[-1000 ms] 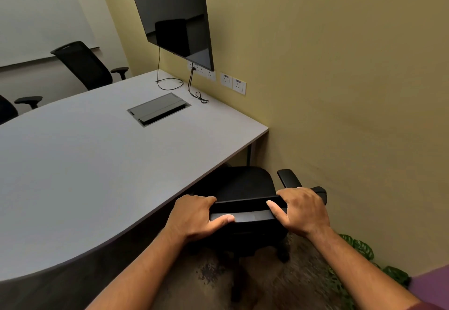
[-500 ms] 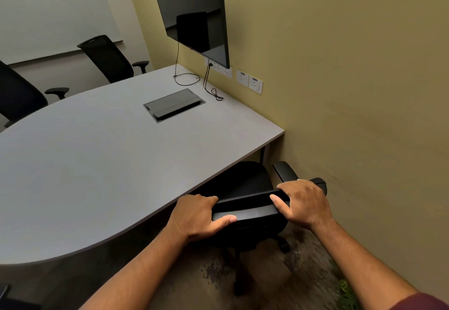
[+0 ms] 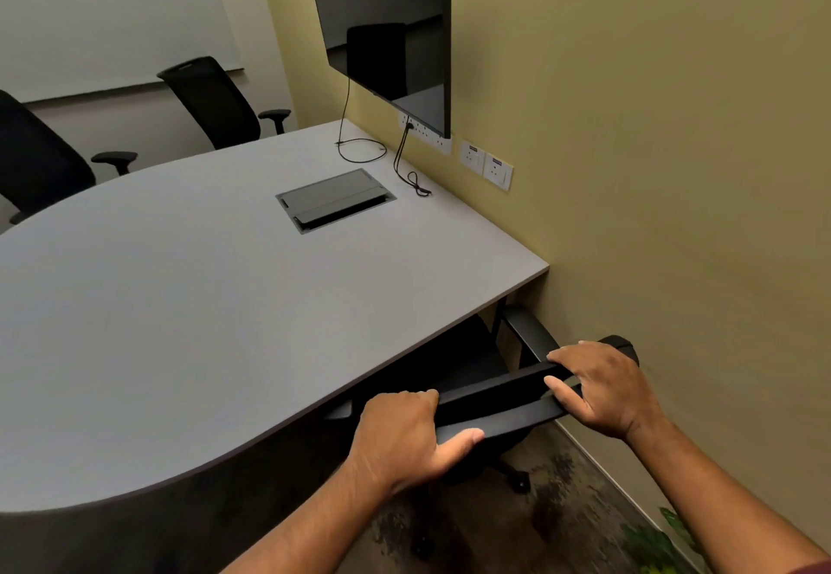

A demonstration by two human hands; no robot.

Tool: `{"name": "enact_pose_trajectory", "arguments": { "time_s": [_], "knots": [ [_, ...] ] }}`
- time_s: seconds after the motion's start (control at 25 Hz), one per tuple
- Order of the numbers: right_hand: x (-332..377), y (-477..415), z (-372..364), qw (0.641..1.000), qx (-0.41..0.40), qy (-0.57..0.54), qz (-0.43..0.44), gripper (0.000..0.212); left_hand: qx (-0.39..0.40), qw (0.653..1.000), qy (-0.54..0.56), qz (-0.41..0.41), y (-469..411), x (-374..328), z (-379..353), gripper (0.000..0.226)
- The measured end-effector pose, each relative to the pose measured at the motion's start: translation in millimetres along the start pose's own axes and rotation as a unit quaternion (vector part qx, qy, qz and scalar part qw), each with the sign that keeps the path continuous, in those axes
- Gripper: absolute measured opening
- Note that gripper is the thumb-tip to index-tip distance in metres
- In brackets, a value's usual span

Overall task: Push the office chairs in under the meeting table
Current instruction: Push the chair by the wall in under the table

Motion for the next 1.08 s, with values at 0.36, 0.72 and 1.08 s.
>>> {"name": "enact_pose_trajectory", "arguments": {
  "time_s": [0.36, 0.72, 1.08],
  "knots": [
    [-46.1, -60.6, -27.2, 0.998, 0.021, -0.024, 0.049, 0.073, -0.017, 0.995, -0.012, 0.100, -31.0, -9.1, -4.7, 0.089],
    [-92.2, -129.4, -43.3, 0.993, 0.011, -0.030, 0.115, 0.060, -0.026, 0.984, 0.003, 0.174, -82.6, -21.6, -6.8, 0.088],
    [-117.5, -178.3, -56.0, 0.987, 0.028, -0.036, 0.153, 0.064, -0.021, 0.975, 0.000, 0.221, -123.0, -22.2, -4.2, 0.093]
  ]
}}
Point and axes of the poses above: each hand's wrist, its own y-axis away from the middle knuckle, its own z-axis out of the back of the hand, x = y × z, the point moved 1 cm from there along -y, towards the middle knuckle, and after that the axes turned 5 degrees about x, right-handed, at the moved point
